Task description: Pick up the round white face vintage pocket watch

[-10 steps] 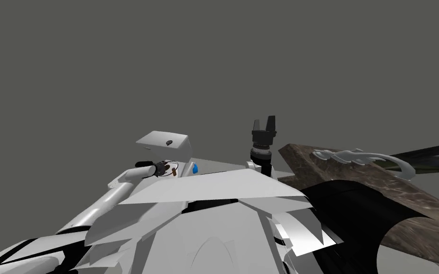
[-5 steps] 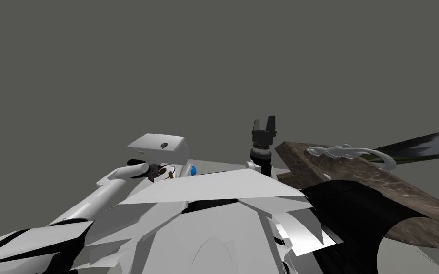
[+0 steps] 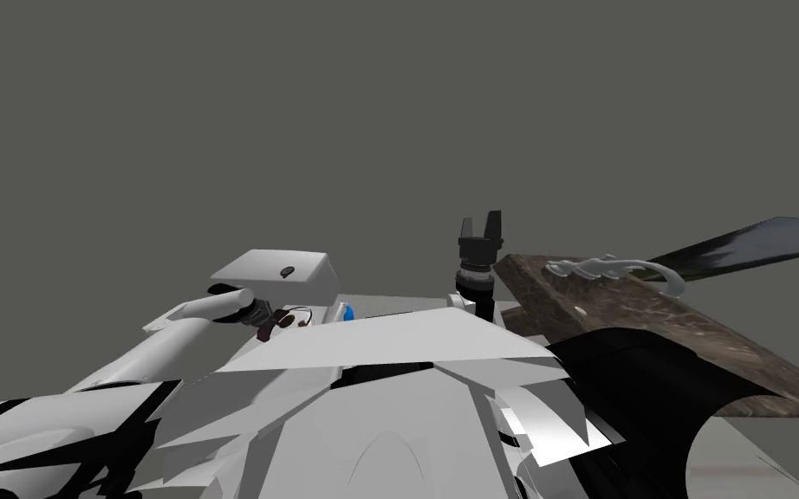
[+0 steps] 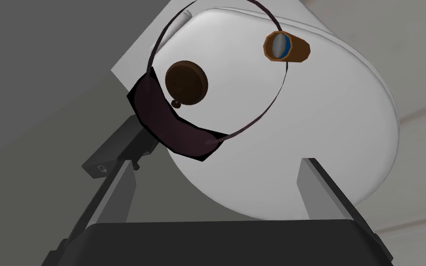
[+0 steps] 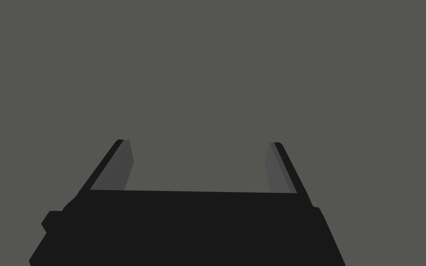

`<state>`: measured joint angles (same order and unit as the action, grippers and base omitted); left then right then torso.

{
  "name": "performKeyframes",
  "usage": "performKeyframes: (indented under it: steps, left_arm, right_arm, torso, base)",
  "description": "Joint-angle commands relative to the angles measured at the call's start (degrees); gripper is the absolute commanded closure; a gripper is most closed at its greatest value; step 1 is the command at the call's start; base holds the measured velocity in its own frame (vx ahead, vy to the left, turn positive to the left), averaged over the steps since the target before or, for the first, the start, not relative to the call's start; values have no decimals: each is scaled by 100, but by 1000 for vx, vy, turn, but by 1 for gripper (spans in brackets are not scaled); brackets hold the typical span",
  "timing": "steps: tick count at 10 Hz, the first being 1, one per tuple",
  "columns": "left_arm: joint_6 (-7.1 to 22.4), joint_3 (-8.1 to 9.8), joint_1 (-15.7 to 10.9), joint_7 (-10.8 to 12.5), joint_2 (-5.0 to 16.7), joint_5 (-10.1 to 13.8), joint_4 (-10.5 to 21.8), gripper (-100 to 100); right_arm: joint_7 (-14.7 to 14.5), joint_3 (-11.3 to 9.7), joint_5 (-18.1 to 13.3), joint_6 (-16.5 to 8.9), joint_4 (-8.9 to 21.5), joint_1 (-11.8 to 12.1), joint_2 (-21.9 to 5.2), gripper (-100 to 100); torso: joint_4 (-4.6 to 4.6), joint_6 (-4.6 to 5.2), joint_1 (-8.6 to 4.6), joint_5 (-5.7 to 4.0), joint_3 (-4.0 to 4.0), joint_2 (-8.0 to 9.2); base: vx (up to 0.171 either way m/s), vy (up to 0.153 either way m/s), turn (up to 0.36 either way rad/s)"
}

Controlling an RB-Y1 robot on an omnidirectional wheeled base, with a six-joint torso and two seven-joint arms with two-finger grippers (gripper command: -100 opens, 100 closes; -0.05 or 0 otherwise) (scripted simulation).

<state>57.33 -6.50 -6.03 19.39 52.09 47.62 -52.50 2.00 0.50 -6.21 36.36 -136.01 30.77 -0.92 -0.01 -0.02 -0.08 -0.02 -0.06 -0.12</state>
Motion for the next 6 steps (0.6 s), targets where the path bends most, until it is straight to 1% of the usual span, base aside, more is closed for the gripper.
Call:
performKeyframes:
  steps: [1, 2, 3, 4, 5, 6]
  left_arm:
    - [227, 25, -43, 85, 101, 87, 140, -100]
    - [429, 51, -253, 181, 273, 246, 422, -100]
    - [492, 51, -253, 181, 273, 246, 460, -100]
    - [703, 81, -459, 275, 440, 395, 717, -100]
    - [740, 81, -459, 275, 440, 395, 768, -100]
    - [971, 113, -659, 365, 602, 534, 972, -100]
  right_arm:
    - [0, 0, 0, 0, 0, 0, 0, 0]
    - [0, 0, 0, 0, 0, 0, 0, 0]
    - [0, 0, 0, 0, 0, 0, 0, 0]
    - [0, 0, 0, 0, 0, 1, 0, 0]
    - [0, 0, 0, 0, 0, 0, 0, 0]
    - [0, 0, 0, 0, 0, 0, 0, 0]
  torso:
    - [0, 0, 0, 0, 0, 0]
    - [0, -4, 1, 1, 1, 3]
    - [0, -1, -1, 0, 2, 3]
    - [0, -6, 2, 1, 2, 5]
    - [0, -2, -1, 0, 2, 3]
    - [0, -5, 0, 1, 2, 5]
  base:
    - [24, -18, -84]
    - [23, -25, -154]
    - [24, -15, -60]
    - [27, -25, -113]
    - [24, -19, -74]
    - [30, -20, -130]
